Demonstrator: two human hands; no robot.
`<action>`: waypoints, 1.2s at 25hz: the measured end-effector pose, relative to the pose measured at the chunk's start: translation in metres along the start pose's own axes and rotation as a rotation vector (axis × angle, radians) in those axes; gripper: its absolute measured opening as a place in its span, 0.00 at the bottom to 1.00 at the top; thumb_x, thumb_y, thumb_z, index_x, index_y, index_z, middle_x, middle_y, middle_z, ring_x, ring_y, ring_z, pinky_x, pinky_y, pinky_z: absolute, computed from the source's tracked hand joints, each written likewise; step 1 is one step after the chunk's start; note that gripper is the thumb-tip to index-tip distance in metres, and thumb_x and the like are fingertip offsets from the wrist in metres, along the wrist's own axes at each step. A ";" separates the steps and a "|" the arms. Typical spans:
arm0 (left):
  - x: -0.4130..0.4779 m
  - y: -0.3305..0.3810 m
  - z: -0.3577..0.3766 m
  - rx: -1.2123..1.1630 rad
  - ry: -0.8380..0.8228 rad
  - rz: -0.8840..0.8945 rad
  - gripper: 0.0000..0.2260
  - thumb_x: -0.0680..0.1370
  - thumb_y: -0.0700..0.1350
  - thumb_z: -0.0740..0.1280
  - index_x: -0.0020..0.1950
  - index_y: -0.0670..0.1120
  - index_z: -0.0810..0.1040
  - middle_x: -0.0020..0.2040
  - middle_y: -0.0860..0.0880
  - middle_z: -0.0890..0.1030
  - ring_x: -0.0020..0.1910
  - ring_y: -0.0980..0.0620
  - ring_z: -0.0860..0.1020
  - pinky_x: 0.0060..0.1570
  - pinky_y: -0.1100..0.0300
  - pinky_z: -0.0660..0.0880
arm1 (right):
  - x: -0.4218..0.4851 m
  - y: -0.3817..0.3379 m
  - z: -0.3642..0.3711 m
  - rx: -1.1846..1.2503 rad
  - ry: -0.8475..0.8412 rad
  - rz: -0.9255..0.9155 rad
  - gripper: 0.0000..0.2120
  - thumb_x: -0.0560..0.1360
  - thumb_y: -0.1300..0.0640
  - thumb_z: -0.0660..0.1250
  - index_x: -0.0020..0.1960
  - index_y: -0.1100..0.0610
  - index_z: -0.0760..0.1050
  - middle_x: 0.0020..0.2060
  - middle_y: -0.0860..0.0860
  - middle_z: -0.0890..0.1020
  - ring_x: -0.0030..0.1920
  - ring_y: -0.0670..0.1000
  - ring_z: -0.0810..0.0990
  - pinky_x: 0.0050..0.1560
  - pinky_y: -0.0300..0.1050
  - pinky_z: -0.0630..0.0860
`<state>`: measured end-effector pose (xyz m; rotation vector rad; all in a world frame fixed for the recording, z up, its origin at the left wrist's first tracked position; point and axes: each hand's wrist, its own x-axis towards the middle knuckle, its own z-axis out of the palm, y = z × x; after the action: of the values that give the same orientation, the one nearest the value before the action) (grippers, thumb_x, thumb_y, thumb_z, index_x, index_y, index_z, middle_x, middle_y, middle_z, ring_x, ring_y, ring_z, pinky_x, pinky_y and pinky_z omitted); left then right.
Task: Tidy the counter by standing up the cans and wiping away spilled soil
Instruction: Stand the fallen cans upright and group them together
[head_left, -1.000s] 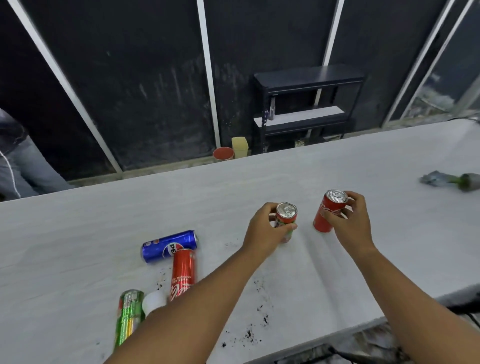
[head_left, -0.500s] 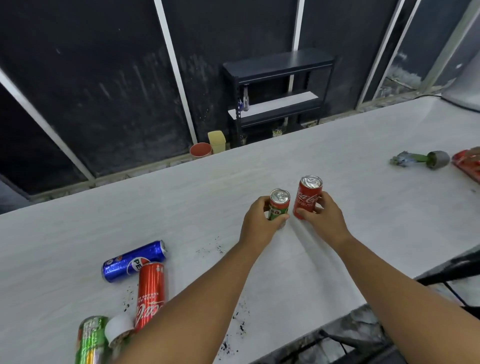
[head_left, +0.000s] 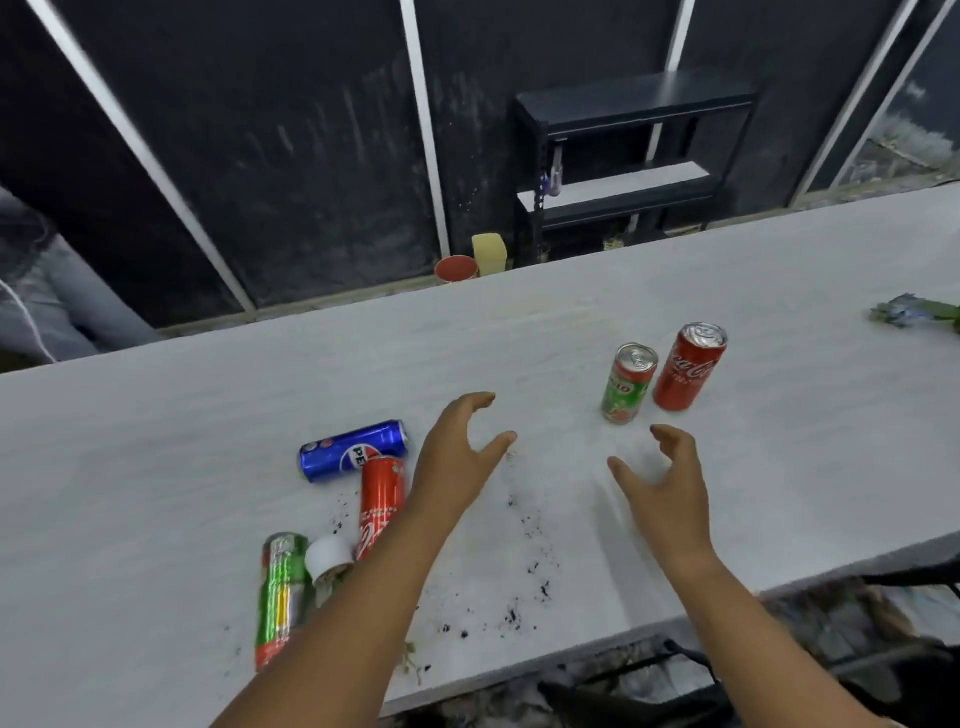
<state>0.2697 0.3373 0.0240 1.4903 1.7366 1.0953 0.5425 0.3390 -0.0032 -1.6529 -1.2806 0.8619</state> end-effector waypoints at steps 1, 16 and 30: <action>-0.009 -0.005 -0.020 0.007 0.044 -0.007 0.23 0.78 0.56 0.78 0.72 0.61 0.76 0.70 0.66 0.77 0.70 0.65 0.75 0.71 0.61 0.73 | -0.010 -0.008 0.012 -0.022 -0.053 -0.031 0.30 0.75 0.47 0.80 0.71 0.43 0.70 0.69 0.42 0.76 0.69 0.46 0.73 0.65 0.45 0.71; -0.162 -0.107 -0.205 0.073 0.264 -0.348 0.23 0.77 0.60 0.77 0.70 0.65 0.76 0.66 0.66 0.75 0.67 0.60 0.76 0.64 0.59 0.75 | -0.114 -0.098 0.169 -0.138 -0.671 -0.197 0.26 0.74 0.35 0.76 0.70 0.34 0.73 0.66 0.36 0.74 0.59 0.40 0.78 0.54 0.41 0.78; -0.190 -0.107 -0.185 0.012 0.220 -0.527 0.31 0.74 0.60 0.80 0.72 0.60 0.70 0.55 0.60 0.80 0.49 0.60 0.82 0.39 0.67 0.77 | -0.135 -0.104 0.195 -0.232 -0.624 -0.064 0.37 0.70 0.50 0.80 0.74 0.44 0.66 0.50 0.48 0.81 0.41 0.49 0.87 0.38 0.46 0.86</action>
<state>0.0967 0.1104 0.0059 0.8554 2.1239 0.9871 0.2967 0.2607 0.0167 -1.5572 -1.9041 1.2890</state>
